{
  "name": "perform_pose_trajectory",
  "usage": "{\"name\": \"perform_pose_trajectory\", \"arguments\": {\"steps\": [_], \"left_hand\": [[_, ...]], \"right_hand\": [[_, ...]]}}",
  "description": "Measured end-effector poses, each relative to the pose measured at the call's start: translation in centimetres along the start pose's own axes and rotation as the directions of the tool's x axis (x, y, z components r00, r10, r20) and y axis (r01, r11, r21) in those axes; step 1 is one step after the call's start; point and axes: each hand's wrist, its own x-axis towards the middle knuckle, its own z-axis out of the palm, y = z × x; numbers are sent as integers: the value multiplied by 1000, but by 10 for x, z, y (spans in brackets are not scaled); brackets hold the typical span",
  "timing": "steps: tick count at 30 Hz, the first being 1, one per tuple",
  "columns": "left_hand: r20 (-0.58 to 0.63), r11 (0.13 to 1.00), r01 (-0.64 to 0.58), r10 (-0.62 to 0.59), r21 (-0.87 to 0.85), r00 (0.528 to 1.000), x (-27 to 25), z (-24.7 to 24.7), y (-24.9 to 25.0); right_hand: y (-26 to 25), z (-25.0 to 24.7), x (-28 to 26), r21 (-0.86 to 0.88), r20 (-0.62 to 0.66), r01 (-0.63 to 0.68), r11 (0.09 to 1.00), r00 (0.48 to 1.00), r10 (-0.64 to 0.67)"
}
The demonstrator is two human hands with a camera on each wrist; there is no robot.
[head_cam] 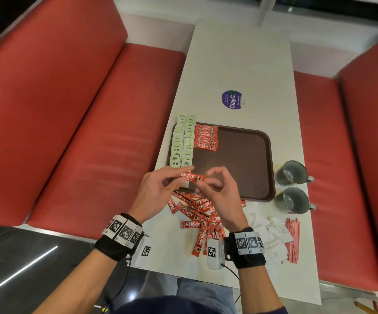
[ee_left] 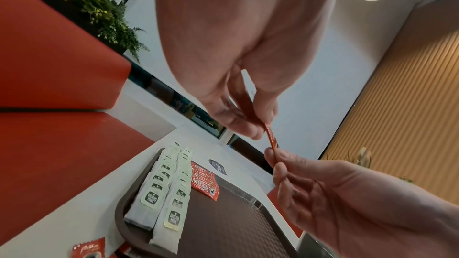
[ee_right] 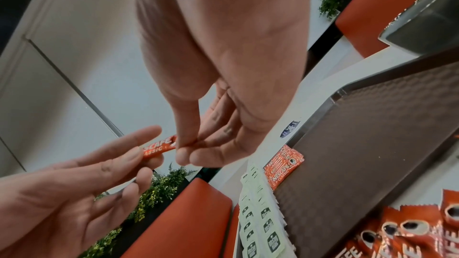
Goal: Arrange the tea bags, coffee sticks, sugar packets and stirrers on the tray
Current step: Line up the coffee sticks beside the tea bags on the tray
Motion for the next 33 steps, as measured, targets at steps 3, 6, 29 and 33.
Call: {"name": "perform_pose_trajectory", "arguments": {"steps": [3, 6, 29, 33], "left_hand": [[-86, 996, 55, -60, -66, 994, 0, 3, 2], [-110, 998, 66, -66, -4, 992, 2, 4, -2], [-168, 959, 186, -224, -215, 960, 17, 11, -24], [-168, 958, 173, -214, -230, 962, 21, 12, -27]], "right_hand": [[-1, -3, 1, -98, 22, 13, 995, 1000, -11], [1, -7, 4, -217, 40, 28, 976, 999, -20], [1, -31, 30, -367, 41, 71, 928, 997, -60], [6, -33, 41, -425, 81, 78, 902, 996, -48]]}}
